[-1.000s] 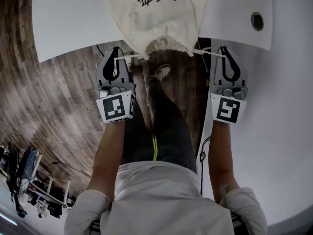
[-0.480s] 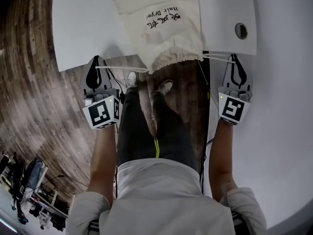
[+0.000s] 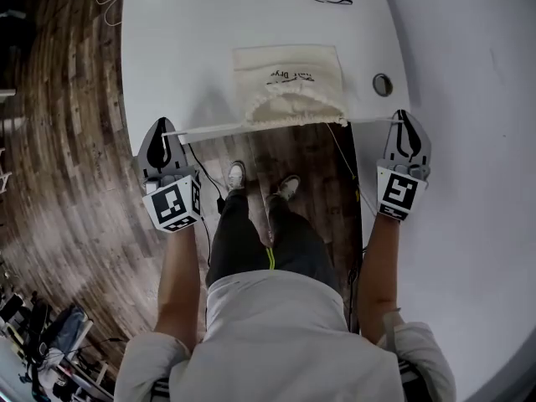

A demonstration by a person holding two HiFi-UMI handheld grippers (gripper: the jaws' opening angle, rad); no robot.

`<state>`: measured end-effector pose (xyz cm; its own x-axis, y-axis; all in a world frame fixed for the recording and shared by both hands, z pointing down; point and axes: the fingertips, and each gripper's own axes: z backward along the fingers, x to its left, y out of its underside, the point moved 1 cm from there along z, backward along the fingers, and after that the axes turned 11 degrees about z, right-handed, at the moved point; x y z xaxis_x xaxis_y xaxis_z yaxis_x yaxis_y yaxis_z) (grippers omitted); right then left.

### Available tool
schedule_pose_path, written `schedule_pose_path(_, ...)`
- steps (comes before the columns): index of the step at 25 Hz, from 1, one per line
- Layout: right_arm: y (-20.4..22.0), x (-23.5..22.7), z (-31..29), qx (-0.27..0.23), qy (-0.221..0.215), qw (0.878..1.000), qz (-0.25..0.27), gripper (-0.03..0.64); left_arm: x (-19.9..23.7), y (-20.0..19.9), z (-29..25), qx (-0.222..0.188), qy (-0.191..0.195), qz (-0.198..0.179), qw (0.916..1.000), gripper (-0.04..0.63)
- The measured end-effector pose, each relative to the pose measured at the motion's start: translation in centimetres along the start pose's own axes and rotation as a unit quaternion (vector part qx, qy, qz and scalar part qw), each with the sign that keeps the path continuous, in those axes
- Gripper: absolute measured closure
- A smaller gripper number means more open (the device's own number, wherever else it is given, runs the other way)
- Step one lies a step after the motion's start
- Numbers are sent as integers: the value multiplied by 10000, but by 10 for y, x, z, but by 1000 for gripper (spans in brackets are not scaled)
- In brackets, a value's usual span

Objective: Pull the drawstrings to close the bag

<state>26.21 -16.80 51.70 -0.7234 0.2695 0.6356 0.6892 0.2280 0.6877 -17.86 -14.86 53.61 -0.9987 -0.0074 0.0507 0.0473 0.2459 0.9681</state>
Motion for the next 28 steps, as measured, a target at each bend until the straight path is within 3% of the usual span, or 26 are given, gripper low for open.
schedule_pose_path(4, -30, -29, 12, -41, 171, 9998, 36, 575, 3, -45, -1, -177, 47, -16, 9998, 578)
schedule_pose_path(11, -24, -50, 27, 149, 218, 9996, 90, 575, -3, -79, -1, -453, 71, -277, 9986, 578)
schedule_pose_path(17, -46, -79, 47, 99, 391, 9992, 60, 575, 0, -128, 8, -668, 69, -370, 9971, 578)
schedule_pose_path(28, -69, -117, 72, -227, 810, 9960, -295, 575, 15, -175, 32, -1047, 95, -392, 9937, 578)
